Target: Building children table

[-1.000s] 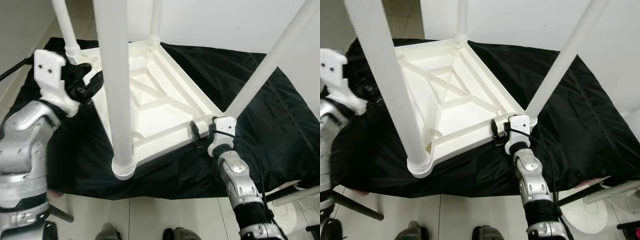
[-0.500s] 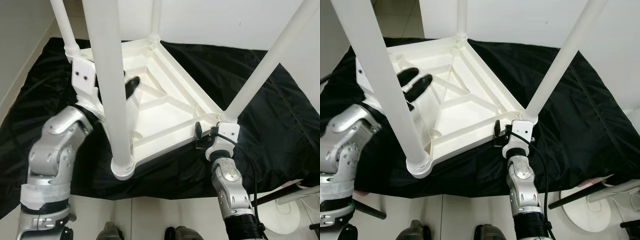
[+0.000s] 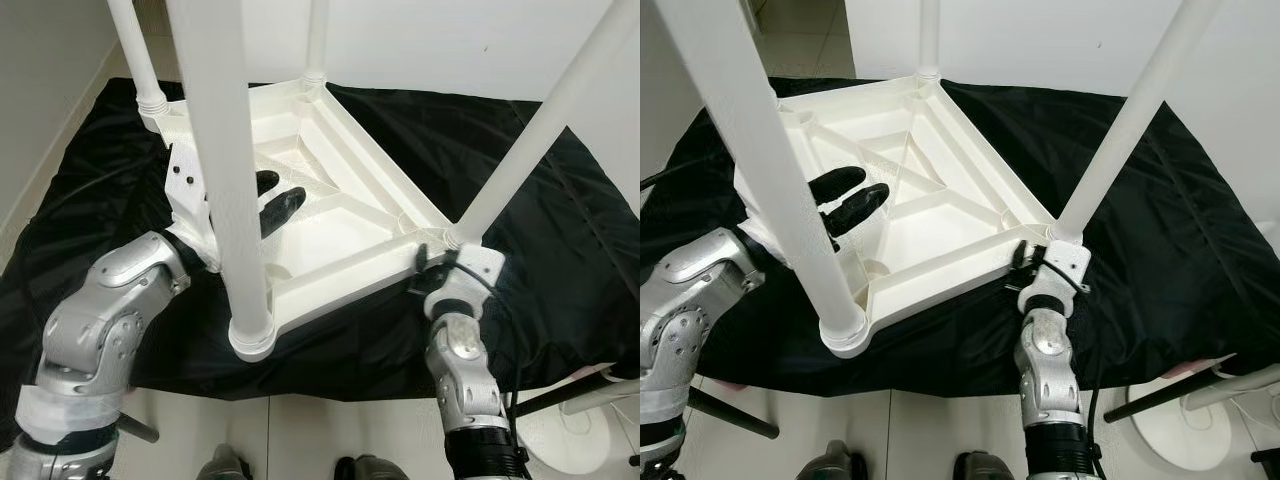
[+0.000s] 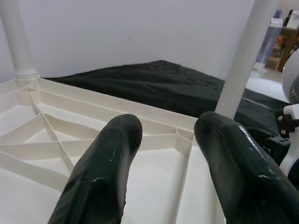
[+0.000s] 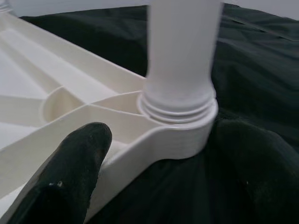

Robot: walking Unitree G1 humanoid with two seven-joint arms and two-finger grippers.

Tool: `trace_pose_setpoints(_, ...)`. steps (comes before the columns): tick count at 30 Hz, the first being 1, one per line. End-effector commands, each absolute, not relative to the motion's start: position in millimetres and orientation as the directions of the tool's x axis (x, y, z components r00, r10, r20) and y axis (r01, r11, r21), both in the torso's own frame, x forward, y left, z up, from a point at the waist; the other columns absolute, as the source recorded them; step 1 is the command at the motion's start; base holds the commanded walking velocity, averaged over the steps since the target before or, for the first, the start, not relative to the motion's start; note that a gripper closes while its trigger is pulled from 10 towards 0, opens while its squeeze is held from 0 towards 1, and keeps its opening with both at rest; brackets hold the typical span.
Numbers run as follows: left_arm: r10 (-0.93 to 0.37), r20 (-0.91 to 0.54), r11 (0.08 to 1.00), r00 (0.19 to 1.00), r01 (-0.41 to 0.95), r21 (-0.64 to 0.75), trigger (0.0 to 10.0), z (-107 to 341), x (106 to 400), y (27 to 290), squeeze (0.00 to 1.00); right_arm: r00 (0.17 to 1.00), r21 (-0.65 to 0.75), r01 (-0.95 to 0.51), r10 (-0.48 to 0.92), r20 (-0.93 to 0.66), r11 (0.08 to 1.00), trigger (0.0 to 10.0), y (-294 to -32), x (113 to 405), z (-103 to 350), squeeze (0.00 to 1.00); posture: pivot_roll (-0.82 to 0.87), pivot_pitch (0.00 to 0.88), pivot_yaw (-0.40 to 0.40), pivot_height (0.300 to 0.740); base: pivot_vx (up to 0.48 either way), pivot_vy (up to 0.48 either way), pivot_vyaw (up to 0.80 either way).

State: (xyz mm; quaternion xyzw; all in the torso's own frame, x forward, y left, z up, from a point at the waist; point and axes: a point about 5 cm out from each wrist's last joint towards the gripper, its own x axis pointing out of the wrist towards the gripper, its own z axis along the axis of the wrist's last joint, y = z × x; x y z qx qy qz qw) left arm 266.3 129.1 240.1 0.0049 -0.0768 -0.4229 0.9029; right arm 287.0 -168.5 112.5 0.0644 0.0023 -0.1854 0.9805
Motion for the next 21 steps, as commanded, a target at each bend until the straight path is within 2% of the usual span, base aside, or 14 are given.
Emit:
trace_pose_setpoints(1, -0.931, 0.094, 0.362, 0.353, 0.926, 0.102, 10.0, 237, 249, 118, 0.0, 0.895, 0.144, 0.439, -0.417, -0.159, 0.887, 10.0, -170, 282, 90, 0.0, -0.03, 0.067, -0.006, 0.74, 0.0, 0.0, 0.0)
trace_pose_setpoints(13, -0.953, 0.055, 0.302, 0.298, 0.949, 0.09, 10.0, 237, 236, 117, 0.0, 0.908, 0.215, 0.406, -0.364, -0.208, 0.888, 10.0, -169, 299, 89, 0.0, -0.03, 0.067, -0.007, 0.74, 0.0, 0.0, 0.0)
trace_pose_setpoints(17, -0.966, 0.07, 0.255, 0.25, 0.964, 0.079, 10.0, 243, 224, 115, 0.0, 0.931, 0.257, 0.332, -0.271, -0.245, 0.908, 10.0, -175, 322, 90, 0.0, -0.02, 0.073, -0.014, 0.74, 0.0, 0.0, 0.0)
trace_pose_setpoints(21, -0.967, 0.074, 0.25, 0.245, 0.965, 0.076, 10.0, 244, 222, 114, 0.0, 0.944, 0.274, 0.285, -0.219, -0.247, 0.918, 10.0, -173, 329, 93, 0.0, -0.02, 0.073, -0.014, 0.74, 0.0, 0.0, 0.0)
